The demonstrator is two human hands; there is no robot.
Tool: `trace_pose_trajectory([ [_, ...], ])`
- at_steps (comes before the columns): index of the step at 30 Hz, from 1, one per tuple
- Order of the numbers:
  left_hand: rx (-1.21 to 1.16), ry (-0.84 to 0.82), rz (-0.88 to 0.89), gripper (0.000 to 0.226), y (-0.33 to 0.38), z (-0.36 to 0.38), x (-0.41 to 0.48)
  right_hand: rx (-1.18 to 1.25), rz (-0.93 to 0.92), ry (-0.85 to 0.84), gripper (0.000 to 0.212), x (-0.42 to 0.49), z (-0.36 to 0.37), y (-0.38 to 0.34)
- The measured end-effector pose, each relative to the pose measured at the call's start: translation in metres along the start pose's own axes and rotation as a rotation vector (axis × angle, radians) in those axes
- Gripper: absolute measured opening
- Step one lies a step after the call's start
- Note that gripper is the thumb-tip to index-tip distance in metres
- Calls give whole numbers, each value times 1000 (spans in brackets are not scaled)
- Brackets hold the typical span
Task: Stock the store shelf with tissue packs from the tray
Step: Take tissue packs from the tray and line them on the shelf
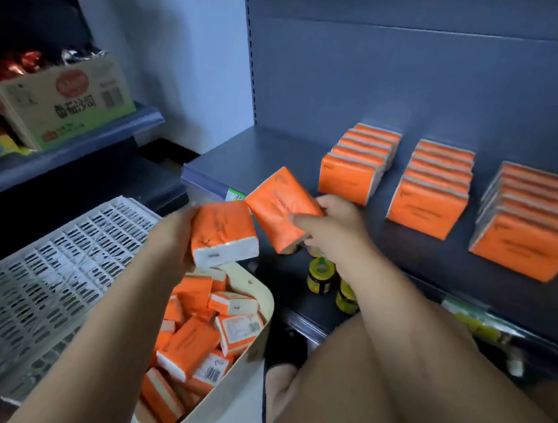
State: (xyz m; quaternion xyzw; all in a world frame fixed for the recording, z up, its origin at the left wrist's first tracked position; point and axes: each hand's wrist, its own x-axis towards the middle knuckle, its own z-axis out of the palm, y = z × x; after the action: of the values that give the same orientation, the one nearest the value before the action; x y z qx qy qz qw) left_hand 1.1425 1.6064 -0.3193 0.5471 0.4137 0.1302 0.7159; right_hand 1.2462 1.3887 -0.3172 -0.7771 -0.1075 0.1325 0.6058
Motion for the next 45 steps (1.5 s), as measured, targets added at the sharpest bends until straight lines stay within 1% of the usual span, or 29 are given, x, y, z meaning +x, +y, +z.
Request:
trace_pose_trajectory([
  [3,13,-136,6,30,12,33,-11,55,-52,31,28,-11,-40,-6],
  [5,47,-194,1,27,18,55,-21,66,-72,48,24,-21,-71,-6],
  [9,105,-342,-24,23,30,105,-54,10,-130,177,38,-42,-131,1],
  [10,127,-390,-23,24,33,122,-61,-2,-145,210,38,-46,-146,3],
  [14,159,-559,12,26,39,194,-89,-43,-167,362,25,-66,-209,13],
  [19,203,-883,105,44,28,273,-120,-44,-180,590,23,-100,-277,39],
  [21,214,-934,151,46,22,300,-133,11,-167,660,26,-114,-298,51],
  [24,234,-962,219,69,14,337,-148,-22,-157,703,29,-131,-324,65],
  [25,238,-991,233,73,8,352,-154,-42,-151,714,30,-138,-334,69],
  [26,229,-998,256,72,4,362,-159,-54,-148,716,31,-142,-341,70],
  [27,211,-990,276,66,3,369,-163,-63,-147,719,32,-145,-346,71],
  [29,184,-975,321,40,-6,388,-171,-55,-136,765,34,-156,-364,74],
  [30,183,-981,360,31,-11,396,-175,-35,-129,792,33,-162,-372,74],
  [32,205,-1014,442,27,-21,408,-183,-15,-121,852,32,-172,-392,78],
  [36,253,-1057,618,32,-44,429,-193,5,-100,939,36,-183,-425,87],
  [39,324,-1071,744,37,-63,442,-199,8,-56,975,37,-185,-443,95],
  [40,371,-1074,822,38,-68,446,-200,7,-40,986,37,-185,-448,98],
  [41,446,-1079,944,39,-73,449,-201,2,-26,999,36,-184,-453,101],
  [44,741,-1055,1431,43,-86,455,-205,-21,7,1027,33,-184,-465,106],
  [45,794,-1037,1530,44,-89,456,-207,-28,14,1024,32,-183,-468,106],
])
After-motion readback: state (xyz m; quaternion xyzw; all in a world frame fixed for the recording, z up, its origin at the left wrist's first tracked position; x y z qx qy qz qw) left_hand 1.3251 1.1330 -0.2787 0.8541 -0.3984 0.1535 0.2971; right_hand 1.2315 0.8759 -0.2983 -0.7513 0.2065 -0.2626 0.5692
